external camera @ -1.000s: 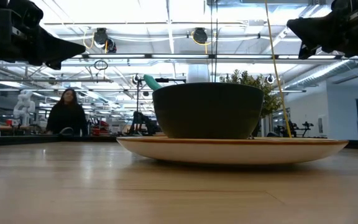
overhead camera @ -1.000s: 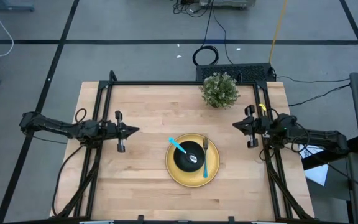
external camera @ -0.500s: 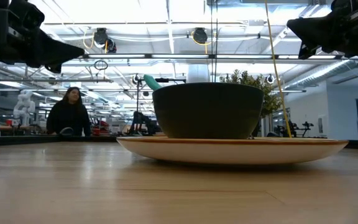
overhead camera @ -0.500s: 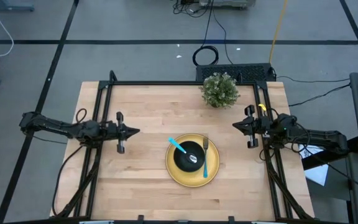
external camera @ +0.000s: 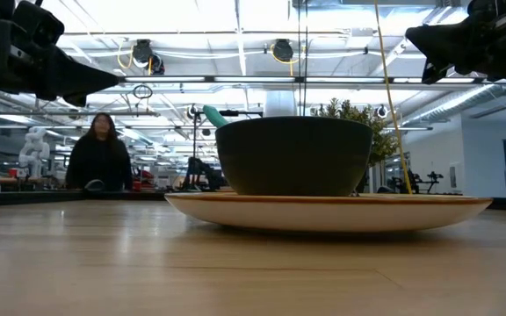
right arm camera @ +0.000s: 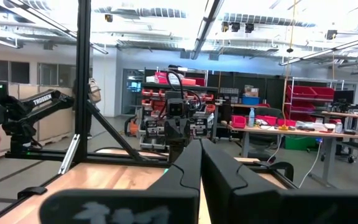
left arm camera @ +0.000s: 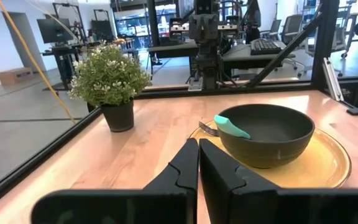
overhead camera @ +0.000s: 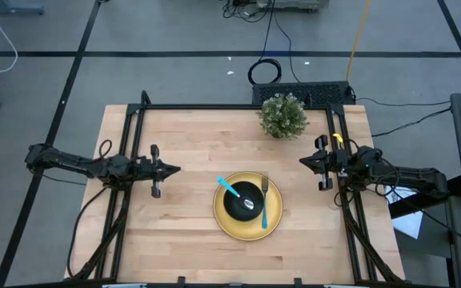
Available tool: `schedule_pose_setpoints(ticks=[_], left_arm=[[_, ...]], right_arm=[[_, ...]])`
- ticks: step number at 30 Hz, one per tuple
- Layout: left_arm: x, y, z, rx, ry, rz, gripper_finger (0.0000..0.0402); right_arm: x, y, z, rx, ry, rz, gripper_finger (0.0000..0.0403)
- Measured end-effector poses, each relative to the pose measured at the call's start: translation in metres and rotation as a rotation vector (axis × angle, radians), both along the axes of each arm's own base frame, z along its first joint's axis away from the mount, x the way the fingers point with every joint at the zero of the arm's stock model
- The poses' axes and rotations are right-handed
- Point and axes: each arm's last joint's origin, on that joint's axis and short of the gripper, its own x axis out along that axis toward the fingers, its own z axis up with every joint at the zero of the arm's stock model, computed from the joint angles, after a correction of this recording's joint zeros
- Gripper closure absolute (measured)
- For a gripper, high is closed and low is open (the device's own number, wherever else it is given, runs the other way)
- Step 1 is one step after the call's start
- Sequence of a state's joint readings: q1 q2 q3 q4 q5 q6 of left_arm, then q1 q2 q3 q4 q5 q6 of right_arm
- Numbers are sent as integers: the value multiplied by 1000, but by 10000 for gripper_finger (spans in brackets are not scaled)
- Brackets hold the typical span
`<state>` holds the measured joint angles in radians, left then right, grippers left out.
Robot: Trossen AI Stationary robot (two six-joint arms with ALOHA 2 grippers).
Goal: Set table place
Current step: Return to Home Position
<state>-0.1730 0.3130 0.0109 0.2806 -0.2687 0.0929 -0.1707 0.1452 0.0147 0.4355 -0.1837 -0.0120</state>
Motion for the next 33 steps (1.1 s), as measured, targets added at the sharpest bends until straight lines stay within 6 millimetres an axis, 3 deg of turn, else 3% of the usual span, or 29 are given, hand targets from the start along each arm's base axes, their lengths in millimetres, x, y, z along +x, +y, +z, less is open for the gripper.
schedule_pose_setpoints(ticks=[8,18,33], left_arm=[[0,0,0,6,1,-2,399],[0,0,0,6,1,-2,366],[0,0,0,7,1,-1,370]], right_arm=[[0,0,0,0,0,0,403],[0,0,0,0,1,0,403],[0,0,0,0,1,0,403]])
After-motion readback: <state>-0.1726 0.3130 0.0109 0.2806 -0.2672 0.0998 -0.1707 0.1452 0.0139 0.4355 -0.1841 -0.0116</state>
